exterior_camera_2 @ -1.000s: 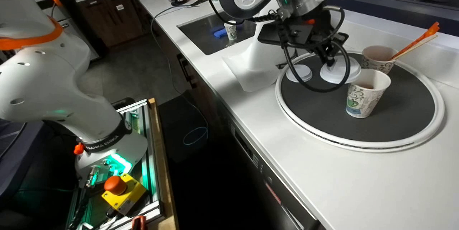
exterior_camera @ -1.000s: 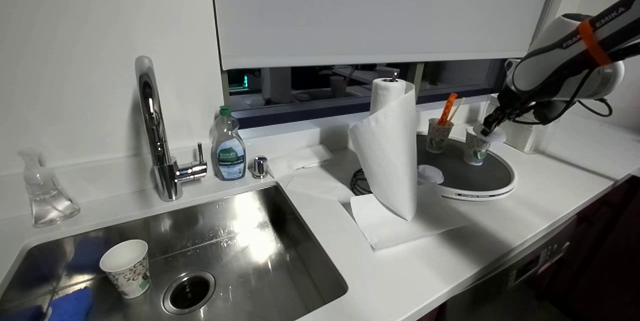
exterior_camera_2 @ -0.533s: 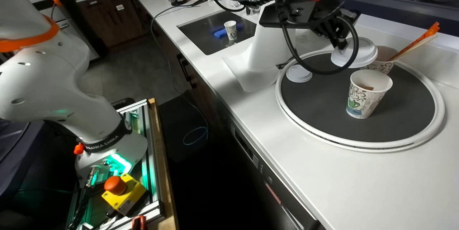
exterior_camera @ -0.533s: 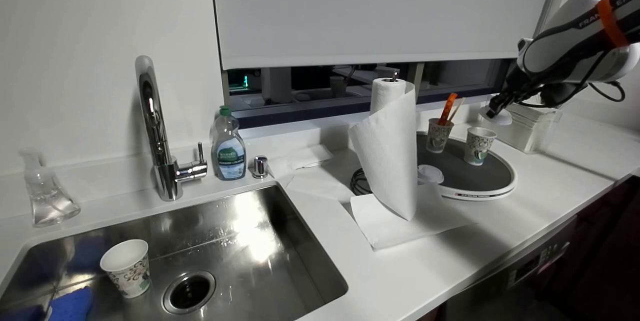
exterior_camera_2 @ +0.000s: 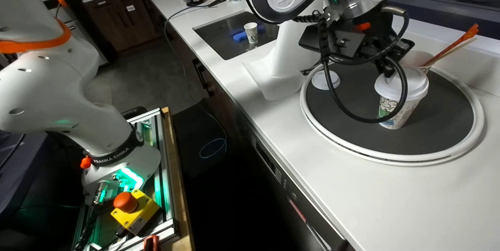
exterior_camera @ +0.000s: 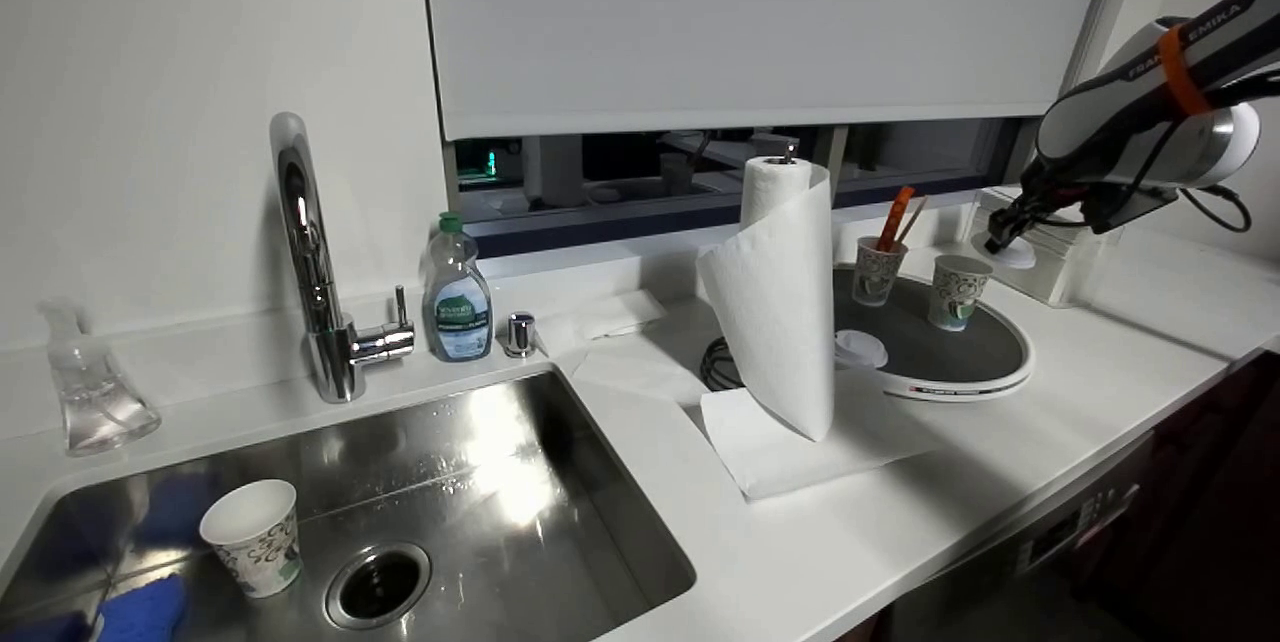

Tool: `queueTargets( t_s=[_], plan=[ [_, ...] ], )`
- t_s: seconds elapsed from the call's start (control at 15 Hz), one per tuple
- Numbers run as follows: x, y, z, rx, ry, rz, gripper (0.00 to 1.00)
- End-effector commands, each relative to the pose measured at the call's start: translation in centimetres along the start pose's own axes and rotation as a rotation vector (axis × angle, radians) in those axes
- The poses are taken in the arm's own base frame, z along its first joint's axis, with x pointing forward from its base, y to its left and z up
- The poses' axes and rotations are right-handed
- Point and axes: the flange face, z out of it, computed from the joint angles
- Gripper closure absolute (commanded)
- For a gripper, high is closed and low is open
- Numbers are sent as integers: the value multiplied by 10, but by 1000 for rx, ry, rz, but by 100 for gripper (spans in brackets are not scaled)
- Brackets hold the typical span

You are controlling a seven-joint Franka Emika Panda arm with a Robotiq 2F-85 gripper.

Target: Move the coffee cup on the right backwards then place the cup on the left forwards and put the white lid on top of the coffee cup at the front.

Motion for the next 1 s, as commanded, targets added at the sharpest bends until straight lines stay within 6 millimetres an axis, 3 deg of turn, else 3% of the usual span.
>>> queueTargets(
  t_s=[0.0, 0.07, 0.13, 0.47, 0.93],
  plan=[
    [0, 1, 1, 0, 0, 2, 91],
    [1, 0, 0, 0, 1, 2, 91],
    [6, 3, 1, -1, 9, -2, 98],
    [28, 16, 3, 9, -43, -89, 98],
    [43, 13, 13, 20, -126, -149, 98]
  ],
)
